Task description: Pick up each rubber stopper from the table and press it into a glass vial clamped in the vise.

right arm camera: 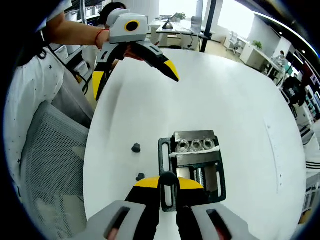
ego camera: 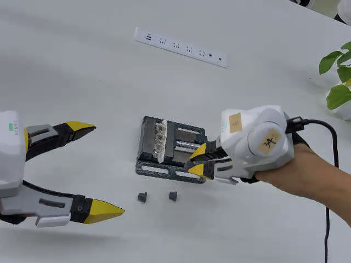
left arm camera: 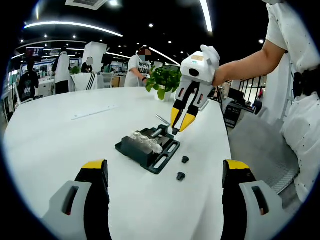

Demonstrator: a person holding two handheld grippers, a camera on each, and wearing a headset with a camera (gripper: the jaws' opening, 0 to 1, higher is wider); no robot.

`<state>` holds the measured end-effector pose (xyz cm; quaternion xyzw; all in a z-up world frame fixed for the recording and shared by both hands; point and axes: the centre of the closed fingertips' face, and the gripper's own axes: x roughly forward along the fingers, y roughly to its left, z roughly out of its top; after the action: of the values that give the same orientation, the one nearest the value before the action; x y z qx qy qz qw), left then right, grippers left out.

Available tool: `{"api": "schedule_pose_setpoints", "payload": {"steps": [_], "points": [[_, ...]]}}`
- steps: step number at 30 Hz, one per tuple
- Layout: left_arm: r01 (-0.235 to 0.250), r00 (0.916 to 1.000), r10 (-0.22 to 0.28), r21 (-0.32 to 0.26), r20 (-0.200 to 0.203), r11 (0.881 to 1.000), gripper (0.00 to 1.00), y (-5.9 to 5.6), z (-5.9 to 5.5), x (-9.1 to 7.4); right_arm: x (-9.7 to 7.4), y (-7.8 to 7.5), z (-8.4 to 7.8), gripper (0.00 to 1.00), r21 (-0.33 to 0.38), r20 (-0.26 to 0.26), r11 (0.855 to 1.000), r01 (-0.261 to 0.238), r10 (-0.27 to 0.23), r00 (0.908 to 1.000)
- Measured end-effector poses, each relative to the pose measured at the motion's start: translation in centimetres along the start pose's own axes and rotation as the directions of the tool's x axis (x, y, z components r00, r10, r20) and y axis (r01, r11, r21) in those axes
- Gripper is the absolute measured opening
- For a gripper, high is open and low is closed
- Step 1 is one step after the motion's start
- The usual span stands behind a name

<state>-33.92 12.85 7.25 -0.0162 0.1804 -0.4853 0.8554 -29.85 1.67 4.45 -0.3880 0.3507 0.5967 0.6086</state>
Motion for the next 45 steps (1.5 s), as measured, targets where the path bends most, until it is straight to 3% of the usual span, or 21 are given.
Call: {"api": "schedule_pose_setpoints", "payload": {"steps": [6,19,31,45], "points": [[0.002,1.0000,-0.002,0.003,0.004,1.000,0.95,0.2,0.1,0.1,0.0,-2.0,1.9,0.07,0.020,0.036,1.000,0.020,-0.021,0.9991],[0.002,1.0000,-0.002,0.009,0.004,1.000,0.95,0.5,0.2,0.2,0.8,-5.4,3.7,0.07,0.022,0.041,0.998,0.056,-0.057,0.9975],[0.000,1.0000,0.000,0.005,0.010,1.000,0.94,0.8,0.2,0.5,2.6,-6.6,3.7,0.07,0.020,0.017,0.999,0.041,-0.041,0.9990],[0.000,0.9998,0.000,-0.002,0.021,1.000,0.94,1.2,0.3,0.7,3.4,-6.6,3.7,0.07,0.014,-0.001,1.000,0.021,-0.021,0.9998]]}}
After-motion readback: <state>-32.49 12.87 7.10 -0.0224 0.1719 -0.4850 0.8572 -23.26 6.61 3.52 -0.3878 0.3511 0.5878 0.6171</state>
